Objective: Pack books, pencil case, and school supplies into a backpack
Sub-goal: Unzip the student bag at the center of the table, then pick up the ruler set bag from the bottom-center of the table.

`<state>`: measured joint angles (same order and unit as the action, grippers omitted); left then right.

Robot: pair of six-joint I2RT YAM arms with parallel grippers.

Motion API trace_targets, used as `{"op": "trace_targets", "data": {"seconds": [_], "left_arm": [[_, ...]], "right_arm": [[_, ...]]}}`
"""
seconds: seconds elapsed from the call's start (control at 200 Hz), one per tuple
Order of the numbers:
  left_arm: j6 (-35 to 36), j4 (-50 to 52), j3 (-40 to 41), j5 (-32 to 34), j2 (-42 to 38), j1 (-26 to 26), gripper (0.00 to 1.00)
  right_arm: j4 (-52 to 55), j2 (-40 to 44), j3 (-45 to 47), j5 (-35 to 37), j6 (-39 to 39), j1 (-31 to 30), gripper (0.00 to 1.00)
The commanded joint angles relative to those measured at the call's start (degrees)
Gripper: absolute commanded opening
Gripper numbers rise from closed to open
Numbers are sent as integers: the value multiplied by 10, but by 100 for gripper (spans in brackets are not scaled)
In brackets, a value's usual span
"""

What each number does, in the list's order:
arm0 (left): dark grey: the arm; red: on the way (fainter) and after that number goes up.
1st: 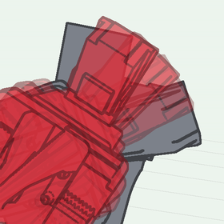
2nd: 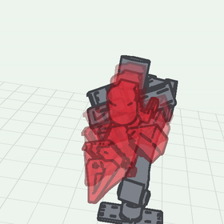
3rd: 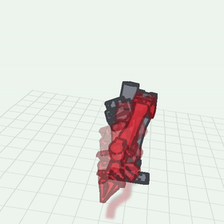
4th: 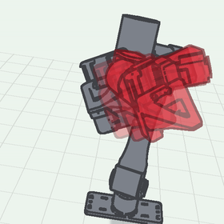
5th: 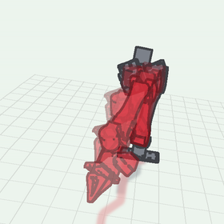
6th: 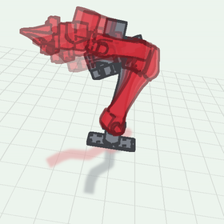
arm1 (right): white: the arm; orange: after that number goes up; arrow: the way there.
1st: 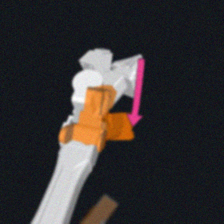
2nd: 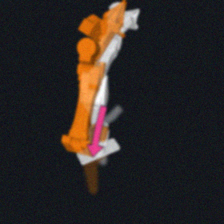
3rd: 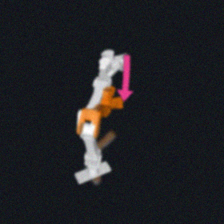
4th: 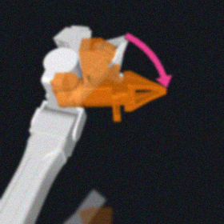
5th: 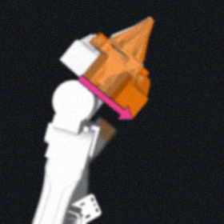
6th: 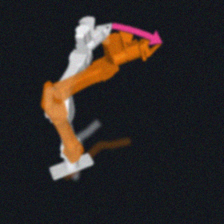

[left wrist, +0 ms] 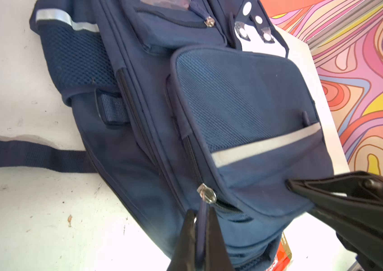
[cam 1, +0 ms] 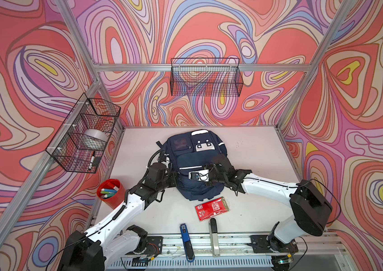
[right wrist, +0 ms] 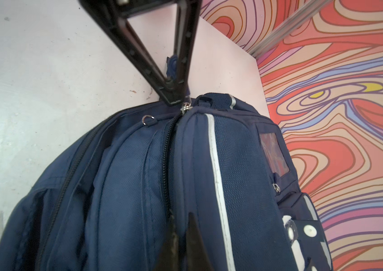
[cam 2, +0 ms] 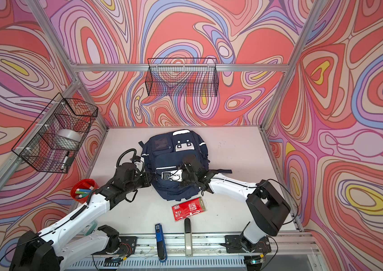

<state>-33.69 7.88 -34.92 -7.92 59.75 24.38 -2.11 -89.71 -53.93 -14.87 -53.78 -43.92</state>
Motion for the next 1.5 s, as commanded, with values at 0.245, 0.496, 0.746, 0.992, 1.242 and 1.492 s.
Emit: {"op": "trace_targets", "data": {"seconds": [0.245,0.496,0.746,0.992,1.242,1.492], "left_arm": [[34,-38,-66,86,76,-76,0],[50,-53,-96,75,109,-100,0],[113,-64,-70,17,45,-100,62],[156,-11,-89,-7,-7,-80,84],[316,19,-168,37,115,107,87],[400,51,-241,79,193,179,87]], "right_arm": [[55,84,40,-107,-20,64,0],[105,73,17,-122,-43,71,0],[101,65,-1,-118,-8,79,14],[1,112,56,-84,144,79,62],[-69,196,142,-39,369,130,74],[63,253,133,124,622,149,92]]}}
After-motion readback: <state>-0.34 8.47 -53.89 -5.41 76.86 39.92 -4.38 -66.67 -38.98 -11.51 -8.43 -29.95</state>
